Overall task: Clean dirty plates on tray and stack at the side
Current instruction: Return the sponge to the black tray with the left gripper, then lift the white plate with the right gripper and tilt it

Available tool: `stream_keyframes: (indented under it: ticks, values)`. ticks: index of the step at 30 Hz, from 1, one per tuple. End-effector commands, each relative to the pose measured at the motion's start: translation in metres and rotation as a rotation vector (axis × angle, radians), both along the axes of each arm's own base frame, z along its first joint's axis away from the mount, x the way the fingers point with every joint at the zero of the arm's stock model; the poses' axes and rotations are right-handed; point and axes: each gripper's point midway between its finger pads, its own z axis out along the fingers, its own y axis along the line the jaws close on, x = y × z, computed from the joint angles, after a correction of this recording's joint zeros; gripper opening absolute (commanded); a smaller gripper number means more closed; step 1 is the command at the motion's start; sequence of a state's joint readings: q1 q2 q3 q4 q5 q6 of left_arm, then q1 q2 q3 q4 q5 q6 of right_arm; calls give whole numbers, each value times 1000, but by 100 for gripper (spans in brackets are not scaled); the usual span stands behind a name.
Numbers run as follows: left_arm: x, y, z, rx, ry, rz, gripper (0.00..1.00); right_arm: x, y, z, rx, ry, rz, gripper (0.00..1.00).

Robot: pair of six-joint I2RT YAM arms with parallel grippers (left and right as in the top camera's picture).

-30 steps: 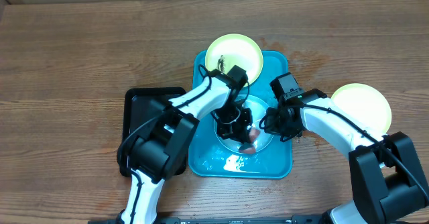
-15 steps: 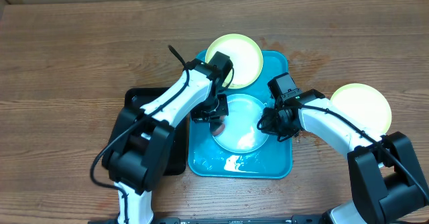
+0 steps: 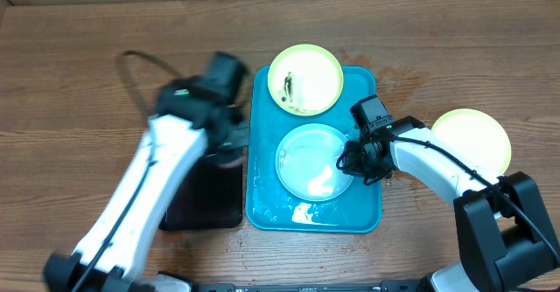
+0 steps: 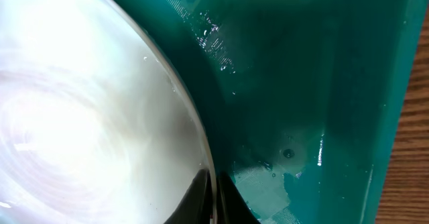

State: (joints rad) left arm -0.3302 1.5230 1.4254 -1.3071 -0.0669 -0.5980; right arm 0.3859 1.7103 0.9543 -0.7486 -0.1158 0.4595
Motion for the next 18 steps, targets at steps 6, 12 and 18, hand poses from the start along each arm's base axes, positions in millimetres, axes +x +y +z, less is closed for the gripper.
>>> stream_keyframes:
  ticks: [6,12,18]
  values:
    - [-29,78,-76,140,130,159,4,1,-12,-6,-61,0,6,4]
    - [-32,61,-113,5,128,121,5,0,-13,2,-68,8,9,4]
    - [-16,43,-70,-147,24,40,40,15,-22,62,-227,-129,45,4]
